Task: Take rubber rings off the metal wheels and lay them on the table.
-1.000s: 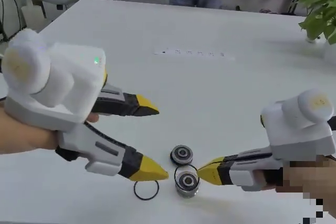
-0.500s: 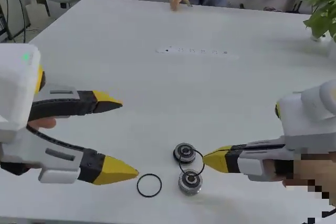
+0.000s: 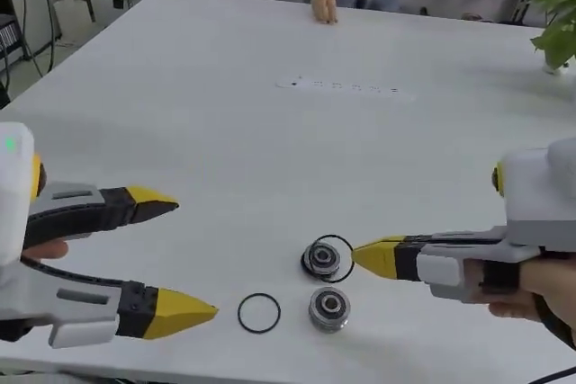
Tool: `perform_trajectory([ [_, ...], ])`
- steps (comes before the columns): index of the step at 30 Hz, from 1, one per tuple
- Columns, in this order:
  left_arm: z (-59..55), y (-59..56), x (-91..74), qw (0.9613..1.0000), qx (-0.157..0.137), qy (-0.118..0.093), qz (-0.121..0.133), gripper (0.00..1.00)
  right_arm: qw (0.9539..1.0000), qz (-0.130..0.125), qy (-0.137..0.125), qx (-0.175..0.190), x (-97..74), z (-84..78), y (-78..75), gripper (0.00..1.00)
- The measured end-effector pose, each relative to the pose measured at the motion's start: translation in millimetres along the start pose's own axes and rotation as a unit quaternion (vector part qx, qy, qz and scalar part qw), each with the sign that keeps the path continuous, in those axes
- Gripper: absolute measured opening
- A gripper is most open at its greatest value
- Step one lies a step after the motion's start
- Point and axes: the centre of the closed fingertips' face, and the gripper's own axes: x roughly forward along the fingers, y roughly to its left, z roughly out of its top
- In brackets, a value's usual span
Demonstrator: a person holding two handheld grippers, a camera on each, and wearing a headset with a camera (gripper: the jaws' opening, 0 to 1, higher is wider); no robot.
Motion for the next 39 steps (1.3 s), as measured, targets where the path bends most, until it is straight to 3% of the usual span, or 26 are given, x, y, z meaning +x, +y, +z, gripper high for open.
perform_trajectory([
  [6, -7.6, 1.4, 1.3, 0.9999, 0.002, 0.012, 0.010, 0.65, 1.0000, 0.001, -0.006, 0.002, 0.3, 3.5, 2.1, 0.00],
  [14, -3.6, 6.2, -2.0, 0.9995, -0.014, -0.011, 0.024, 0.65, 0.9999, 0.003, -0.012, 0.005, 2.0, 8.2, 5.9, 0.00],
  [23, -9.1, 0.1, 2.0, 0.9999, -0.009, 0.006, 0.007, 0.69, 1.0000, 0.006, -0.001, -0.003, 6.4, 16.8, 11.2, 0.00],
  [25, -10.3, -0.8, 2.6, 0.9999, -0.007, 0.010, 0.004, 0.69, 0.9999, 0.013, -0.001, 0.000, 7.1, 19.8, 13.7, 0.00],
  [27, -11.4, -1.8, 3.0, 0.9999, -0.004, 0.015, 0.001, 0.69, 0.9992, 0.039, -0.002, 0.003, 8.4, 24.9, 24.0, 0.00],
  [32, -12.1, -3.6, 3.4, 0.9998, -0.002, 0.018, -0.005, 0.69, 0.9989, 0.045, -0.001, -0.009, 17.8, 36.4, 30.3, 0.00],
  [39, -12.4, -3.5, 2.9, 0.9998, -0.004, 0.019, -0.004, 0.70, 0.9985, 0.047, 0.018, -0.021, 33.2, 37.4, 33.6, 0.00],
])
